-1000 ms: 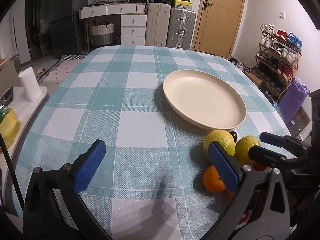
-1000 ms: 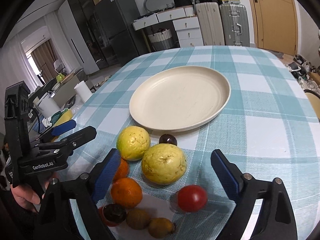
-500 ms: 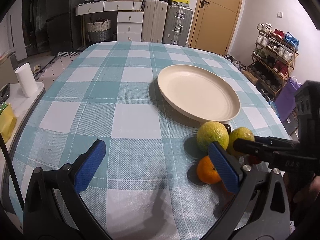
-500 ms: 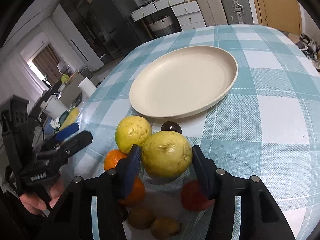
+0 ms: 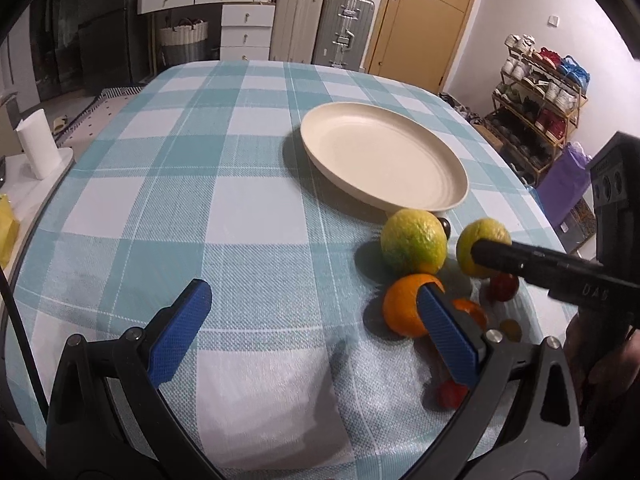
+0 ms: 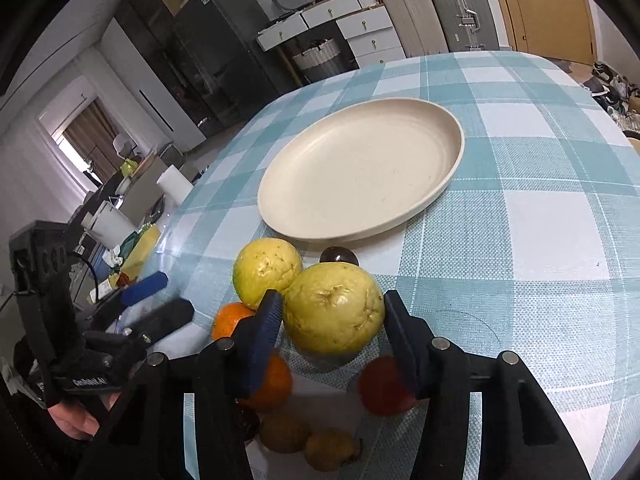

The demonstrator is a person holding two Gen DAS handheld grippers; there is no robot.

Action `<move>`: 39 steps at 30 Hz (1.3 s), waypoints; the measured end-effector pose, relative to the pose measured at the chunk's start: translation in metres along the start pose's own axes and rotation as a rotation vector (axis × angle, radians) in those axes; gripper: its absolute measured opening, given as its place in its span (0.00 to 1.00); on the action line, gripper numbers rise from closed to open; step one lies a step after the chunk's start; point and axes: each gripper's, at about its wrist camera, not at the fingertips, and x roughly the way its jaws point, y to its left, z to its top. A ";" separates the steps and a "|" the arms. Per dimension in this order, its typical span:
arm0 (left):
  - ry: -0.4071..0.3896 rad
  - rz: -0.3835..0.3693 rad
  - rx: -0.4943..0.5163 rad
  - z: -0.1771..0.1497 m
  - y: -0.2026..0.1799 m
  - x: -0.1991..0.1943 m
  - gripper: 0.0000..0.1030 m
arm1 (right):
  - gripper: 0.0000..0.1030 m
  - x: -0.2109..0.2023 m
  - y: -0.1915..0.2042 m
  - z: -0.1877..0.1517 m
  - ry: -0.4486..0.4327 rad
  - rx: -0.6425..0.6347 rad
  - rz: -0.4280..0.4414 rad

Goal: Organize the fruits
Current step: 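Close the right tool on the large pale yellow guava while the left tool grasps a mandarin orange, then carry the guava with the right tool onto the plate while the left tool sets the orange beside it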

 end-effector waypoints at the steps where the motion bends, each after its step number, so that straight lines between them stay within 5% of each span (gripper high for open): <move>1: 0.007 -0.008 -0.002 -0.001 0.000 0.001 0.99 | 0.51 -0.002 0.000 0.000 -0.007 -0.001 0.002; 14: 0.123 -0.160 -0.032 0.006 -0.013 0.029 0.93 | 0.51 -0.023 0.004 0.001 -0.071 -0.027 0.022; 26: 0.201 -0.297 -0.033 0.015 -0.025 0.049 0.36 | 0.51 -0.029 0.000 -0.001 -0.081 -0.029 0.025; 39: 0.175 -0.352 -0.071 0.032 -0.013 0.036 0.34 | 0.51 -0.034 0.005 0.003 -0.100 -0.035 0.030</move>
